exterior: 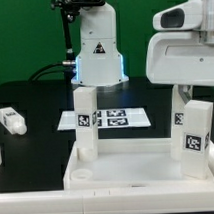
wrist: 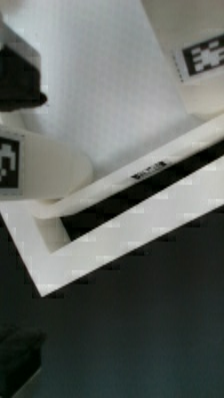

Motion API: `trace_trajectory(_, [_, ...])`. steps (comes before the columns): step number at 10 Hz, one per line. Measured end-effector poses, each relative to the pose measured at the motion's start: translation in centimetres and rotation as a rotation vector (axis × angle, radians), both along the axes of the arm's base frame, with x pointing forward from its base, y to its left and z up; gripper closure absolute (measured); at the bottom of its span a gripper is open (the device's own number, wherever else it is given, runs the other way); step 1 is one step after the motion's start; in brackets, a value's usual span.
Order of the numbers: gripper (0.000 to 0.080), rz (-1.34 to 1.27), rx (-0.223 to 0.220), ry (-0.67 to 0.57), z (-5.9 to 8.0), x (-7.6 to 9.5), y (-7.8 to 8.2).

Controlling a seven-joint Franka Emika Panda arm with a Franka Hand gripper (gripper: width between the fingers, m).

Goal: Assemble desk

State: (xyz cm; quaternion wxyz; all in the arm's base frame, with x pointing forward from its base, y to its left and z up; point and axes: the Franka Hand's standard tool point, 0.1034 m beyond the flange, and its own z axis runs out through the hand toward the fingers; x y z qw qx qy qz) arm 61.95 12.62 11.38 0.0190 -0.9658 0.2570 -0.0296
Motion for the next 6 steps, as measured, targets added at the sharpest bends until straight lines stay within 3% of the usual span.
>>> trace_trajectory(2, [0.016,-0.041,0.001,-0.02,0.7,1.5,-2.6])
trace_trajectory(6, [0.0151,-0.05,-0.008,-0.019,0.2,2.0,-3.4])
